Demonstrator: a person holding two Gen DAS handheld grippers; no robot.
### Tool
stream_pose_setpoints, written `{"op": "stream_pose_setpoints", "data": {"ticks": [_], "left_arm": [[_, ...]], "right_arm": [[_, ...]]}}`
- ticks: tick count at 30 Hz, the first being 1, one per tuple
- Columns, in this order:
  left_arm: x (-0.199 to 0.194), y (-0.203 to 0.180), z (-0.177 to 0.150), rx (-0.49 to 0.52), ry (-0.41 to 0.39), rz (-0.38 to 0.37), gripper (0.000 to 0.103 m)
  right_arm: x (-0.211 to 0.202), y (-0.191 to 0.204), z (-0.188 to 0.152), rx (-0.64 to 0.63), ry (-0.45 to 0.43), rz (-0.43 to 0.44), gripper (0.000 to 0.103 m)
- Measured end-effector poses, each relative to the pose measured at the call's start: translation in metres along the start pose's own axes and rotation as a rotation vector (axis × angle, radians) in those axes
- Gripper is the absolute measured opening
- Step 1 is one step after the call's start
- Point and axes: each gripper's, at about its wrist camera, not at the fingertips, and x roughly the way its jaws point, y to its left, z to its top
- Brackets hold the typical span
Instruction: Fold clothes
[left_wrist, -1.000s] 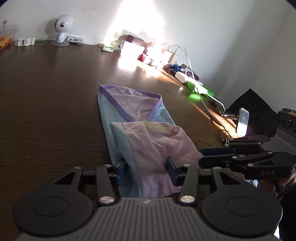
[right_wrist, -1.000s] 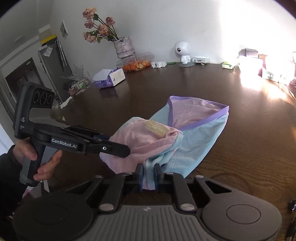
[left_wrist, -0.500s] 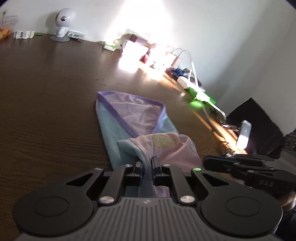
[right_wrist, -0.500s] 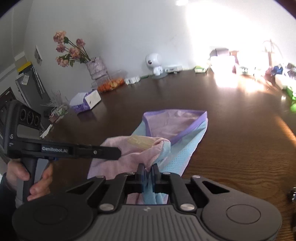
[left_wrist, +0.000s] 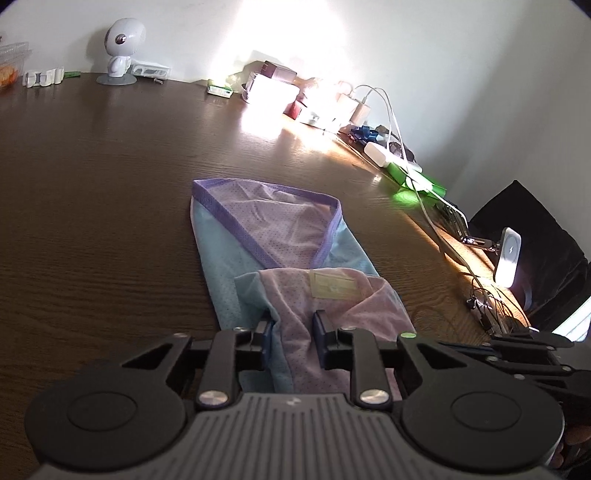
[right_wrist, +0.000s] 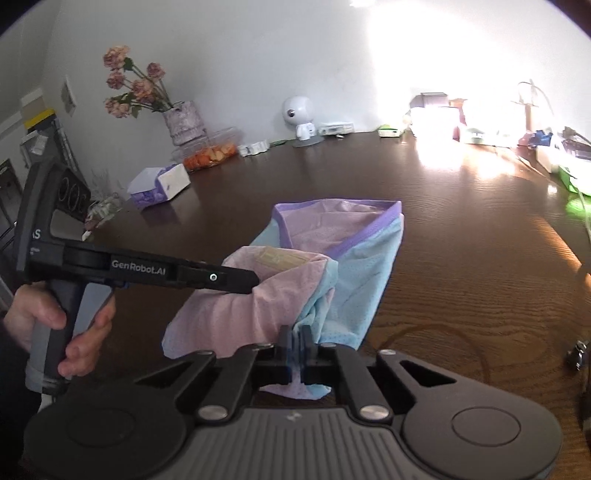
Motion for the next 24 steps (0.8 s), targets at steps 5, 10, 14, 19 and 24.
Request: {"op": "stream_pose_setpoints", "data": {"ticks": [5, 10, 14, 19, 24], "left_arm": [[-0.008, -0.002, -0.004, 0.034, -0.005, -0.005, 0.030], [-0.035, -0.008, -0.013, 0.082, -0.018, -0.043, 0.045], [-0.038, -0.017, -0.023, 0.114, 0.014, -0.037, 0.045], [-0.034, -0.022, -0.033, 0.137, 0.027, -0.004, 0.045], [-0.031, -0.018, -0.035, 0.146, 0.039, -0.001, 0.045]], "right_arm": [[-0.026, -0.010, -0.025, 0.084, 0.002, -0.032, 0.001], [-0.035, -0.002, -0.009, 0.004, -0.075, -0.011, 0.018], [-0.002, 0.004, 0.012, -0.042, -0.056, 0.016, 0.040], [0.021, 0.000, 0.011, 0.007, 0.015, -0.004, 0.001], [-0.002, 0.000, -0.001, 0.002, 0.007, -0.097, 0.001]]}}
